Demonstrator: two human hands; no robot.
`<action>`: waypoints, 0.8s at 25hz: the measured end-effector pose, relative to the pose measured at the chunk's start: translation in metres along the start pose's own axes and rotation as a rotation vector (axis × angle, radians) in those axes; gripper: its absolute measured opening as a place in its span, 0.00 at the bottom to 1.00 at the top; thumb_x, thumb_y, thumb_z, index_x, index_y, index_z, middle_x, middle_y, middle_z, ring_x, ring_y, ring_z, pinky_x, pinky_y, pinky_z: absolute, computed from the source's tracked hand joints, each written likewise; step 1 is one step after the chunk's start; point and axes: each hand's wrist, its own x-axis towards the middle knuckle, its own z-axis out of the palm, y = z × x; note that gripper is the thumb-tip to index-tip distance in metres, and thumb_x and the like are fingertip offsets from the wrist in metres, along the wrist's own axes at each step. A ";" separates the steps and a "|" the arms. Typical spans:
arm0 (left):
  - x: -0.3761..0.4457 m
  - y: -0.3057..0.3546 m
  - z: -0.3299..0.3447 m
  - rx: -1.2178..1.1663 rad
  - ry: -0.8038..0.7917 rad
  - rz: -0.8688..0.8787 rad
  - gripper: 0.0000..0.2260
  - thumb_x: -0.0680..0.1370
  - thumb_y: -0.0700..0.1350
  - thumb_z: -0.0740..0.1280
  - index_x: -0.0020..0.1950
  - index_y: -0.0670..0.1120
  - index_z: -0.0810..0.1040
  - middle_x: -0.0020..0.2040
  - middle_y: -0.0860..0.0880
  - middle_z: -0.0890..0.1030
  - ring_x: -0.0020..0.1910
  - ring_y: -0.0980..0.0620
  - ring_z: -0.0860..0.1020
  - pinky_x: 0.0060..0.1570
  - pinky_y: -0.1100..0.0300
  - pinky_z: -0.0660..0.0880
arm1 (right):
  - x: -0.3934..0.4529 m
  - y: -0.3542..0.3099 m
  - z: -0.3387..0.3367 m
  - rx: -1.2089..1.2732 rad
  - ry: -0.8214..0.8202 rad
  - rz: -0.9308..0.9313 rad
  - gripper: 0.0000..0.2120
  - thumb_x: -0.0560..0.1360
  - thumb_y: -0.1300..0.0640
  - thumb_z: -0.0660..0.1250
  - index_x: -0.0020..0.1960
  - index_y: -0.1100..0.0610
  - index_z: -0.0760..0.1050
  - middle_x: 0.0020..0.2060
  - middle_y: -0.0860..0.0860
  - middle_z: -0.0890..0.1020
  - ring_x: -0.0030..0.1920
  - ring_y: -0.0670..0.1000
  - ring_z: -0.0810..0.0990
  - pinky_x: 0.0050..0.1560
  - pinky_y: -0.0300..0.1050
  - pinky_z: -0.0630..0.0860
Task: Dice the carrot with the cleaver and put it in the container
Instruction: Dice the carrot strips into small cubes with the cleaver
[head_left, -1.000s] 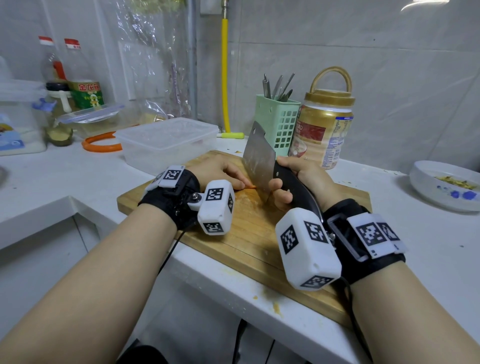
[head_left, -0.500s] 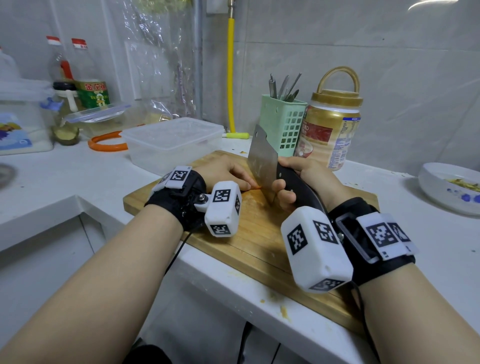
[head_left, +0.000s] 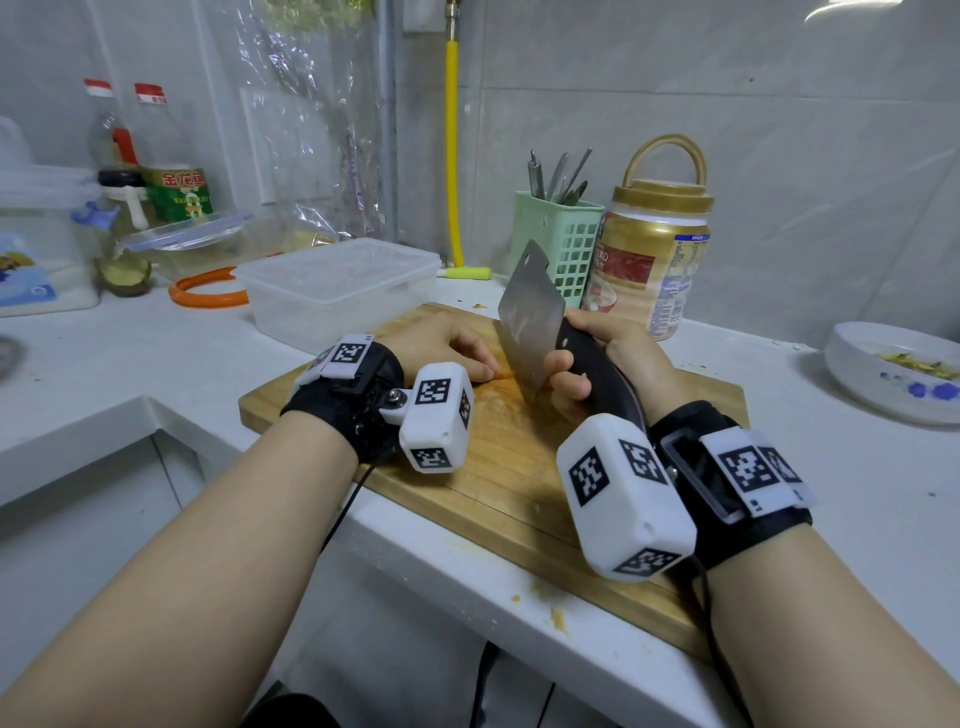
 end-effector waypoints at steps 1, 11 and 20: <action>0.000 0.000 0.000 0.002 0.002 0.000 0.04 0.75 0.45 0.73 0.44 0.55 0.84 0.35 0.63 0.81 0.39 0.63 0.76 0.47 0.62 0.70 | 0.000 0.000 0.001 0.006 -0.010 -0.006 0.08 0.80 0.51 0.58 0.49 0.56 0.64 0.26 0.52 0.69 0.17 0.48 0.65 0.22 0.31 0.62; 0.001 -0.003 0.000 0.060 0.004 0.027 0.03 0.72 0.53 0.73 0.42 0.62 0.84 0.43 0.60 0.84 0.50 0.54 0.80 0.60 0.46 0.75 | -0.001 0.002 0.004 -0.050 -0.025 0.024 0.09 0.80 0.52 0.58 0.49 0.57 0.64 0.26 0.53 0.69 0.17 0.48 0.65 0.21 0.32 0.63; 0.000 -0.002 0.000 0.029 0.010 0.027 0.04 0.73 0.50 0.73 0.41 0.61 0.85 0.45 0.58 0.84 0.51 0.54 0.81 0.61 0.47 0.75 | -0.003 -0.003 0.008 -0.164 0.021 0.075 0.09 0.80 0.50 0.58 0.50 0.56 0.63 0.26 0.53 0.69 0.17 0.48 0.66 0.20 0.32 0.63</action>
